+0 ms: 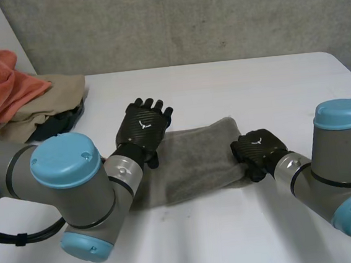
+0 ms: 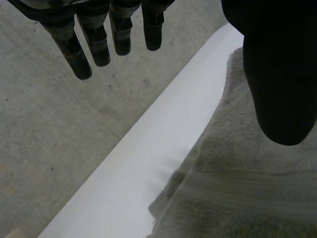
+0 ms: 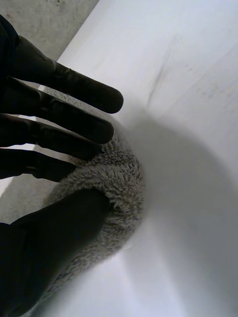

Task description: Fold the laundry.

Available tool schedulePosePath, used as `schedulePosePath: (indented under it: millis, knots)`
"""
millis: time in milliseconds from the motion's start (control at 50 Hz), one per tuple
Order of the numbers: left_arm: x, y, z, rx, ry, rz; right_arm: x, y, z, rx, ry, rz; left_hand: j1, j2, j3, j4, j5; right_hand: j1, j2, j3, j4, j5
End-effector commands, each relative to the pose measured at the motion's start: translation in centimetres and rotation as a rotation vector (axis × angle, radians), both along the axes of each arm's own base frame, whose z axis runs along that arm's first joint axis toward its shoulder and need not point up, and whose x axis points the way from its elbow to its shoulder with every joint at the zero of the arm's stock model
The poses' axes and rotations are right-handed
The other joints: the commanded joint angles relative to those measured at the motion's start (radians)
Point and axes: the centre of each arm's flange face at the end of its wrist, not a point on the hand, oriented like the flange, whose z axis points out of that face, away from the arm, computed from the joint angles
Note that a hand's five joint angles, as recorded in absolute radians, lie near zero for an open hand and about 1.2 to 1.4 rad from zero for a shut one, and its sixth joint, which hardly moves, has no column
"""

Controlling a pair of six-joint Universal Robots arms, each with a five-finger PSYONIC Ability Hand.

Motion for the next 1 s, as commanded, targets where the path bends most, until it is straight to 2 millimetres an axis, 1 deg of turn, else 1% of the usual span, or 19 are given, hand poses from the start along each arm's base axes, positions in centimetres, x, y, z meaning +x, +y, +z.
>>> schedulePosePath:
  millis: [20,120,260,340,400,420,480,520,560,600,660,680,760,820,840,900,920,980,1000]
  knots:
    - [0.5,-0.2,0.6,-0.008,0.008,0.013,-1.6,0.0,-0.1,-0.019,0.065,-0.006,-0.022,-0.026,-0.031,-0.026,-0.047,0.482,0.268,0.271,0.269,0.289]
    - [1.0,-0.8,0.9,-0.013,0.011,0.033,-3.0,0.0,0.1,-0.021,0.092,-0.035,-0.022,-0.026,-0.031,-0.026,-0.047,0.482,0.268,0.271,0.269,0.289]
    - [1.6,0.2,0.6,0.016,-0.006,0.034,-5.4,1.3,-0.4,0.061,0.222,-0.065,-0.022,-0.026,-0.031,-0.026,-0.047,0.482,0.268,0.271,0.269,0.289]
    - [2.0,0.7,0.5,0.026,-0.013,0.037,-7.2,0.4,2.3,-0.018,0.241,-0.122,-0.022,-0.026,-0.031,-0.026,-0.047,0.482,0.268,0.271,0.269,0.289]
    - [2.3,0.6,0.8,0.022,-0.011,0.046,-7.1,-0.5,4.3,-0.117,0.235,-0.122,-0.022,-0.026,-0.031,-0.026,-0.047,0.482,0.268,0.271,0.269,0.289]
    - [2.4,0.5,0.9,0.019,-0.009,0.047,-6.7,-0.7,4.7,-0.144,0.231,-0.109,-0.022,-0.026,-0.031,-0.026,-0.047,0.482,0.268,0.271,0.269,0.289]
    - [2.7,0.1,1.4,0.007,0.000,0.063,-2.8,0.4,6.5,-0.248,0.184,0.013,-0.021,-0.025,-0.030,-0.025,-0.046,0.482,0.268,0.271,0.269,0.289]
    - [3.0,-0.1,2.3,-0.012,0.016,0.073,0.2,1.9,7.7,-0.325,0.141,0.114,-0.018,-0.022,-0.027,-0.022,-0.043,0.482,0.268,0.271,0.269,0.289]
    - [3.2,-0.3,2.8,-0.018,0.032,0.086,2.0,2.9,8.1,-0.361,0.113,0.175,-0.018,-0.022,-0.027,-0.022,-0.043,0.482,0.268,0.271,0.269,0.289]
    - [3.5,-0.4,3.6,-0.023,0.065,0.112,4.4,4.6,7.3,-0.381,0.092,0.278,-0.018,-0.022,-0.027,-0.022,-0.043,0.482,0.268,0.271,0.269,0.289]
    - [3.9,-0.5,4.2,-0.023,0.096,0.142,6.6,6.5,5.7,-0.370,0.078,0.389,-0.018,-0.022,-0.027,-0.022,-0.043,0.482,0.268,0.271,0.269,0.289]
    - [4.2,-0.6,4.5,-0.022,0.111,0.164,7.8,8.0,5.0,-0.362,0.067,0.463,-0.018,-0.022,-0.027,-0.022,-0.043,0.482,0.268,0.271,0.269,0.289]
    - [4.7,-0.8,4.7,-0.020,0.123,0.195,9.2,10.3,3.7,-0.333,0.038,0.595,-0.021,-0.025,-0.030,-0.025,-0.046,0.482,0.268,0.271,0.269,0.289]
    - [4.8,-0.8,4.7,-0.020,0.123,0.196,9.3,10.6,3.5,-0.309,0.020,0.623,-0.021,-0.025,-0.030,-0.025,-0.046,0.482,0.268,0.271,0.269,0.289]
    - [4.8,-0.8,4.8,-0.022,0.126,0.196,9.3,10.8,3.5,-0.299,0.007,0.623,-0.021,-0.025,-0.030,-0.025,-0.046,0.286,0.072,0.075,0.073,0.092]
    - [4.7,-0.9,5.0,-0.027,0.132,0.194,9.3,10.5,3.7,-0.263,-0.023,0.597,-0.021,-0.025,-0.030,-0.025,-0.046,-0.548,-0.762,-0.758,-0.760,-0.741]
    - [4.6,-1.0,5.1,-0.031,0.135,0.194,8.9,9.7,3.9,-0.230,-0.051,0.547,-0.021,-0.025,-0.030,-0.025,-0.046,-0.739,-0.954,-0.950,-0.952,-0.933]
    - [4.2,-0.8,5.5,-0.041,0.143,0.180,7.3,7.0,5.0,-0.176,-0.114,0.398,-0.021,-0.025,-0.030,-0.025,-0.046,-0.739,-0.954,-0.950,-0.952,-0.933]
    - [3.8,-0.7,5.8,-0.049,0.152,0.169,5.8,5.0,6.0,-0.138,-0.177,0.282,-0.021,-0.025,-0.030,-0.025,-0.046,-0.739,-0.954,-0.950,-0.952,-0.933]
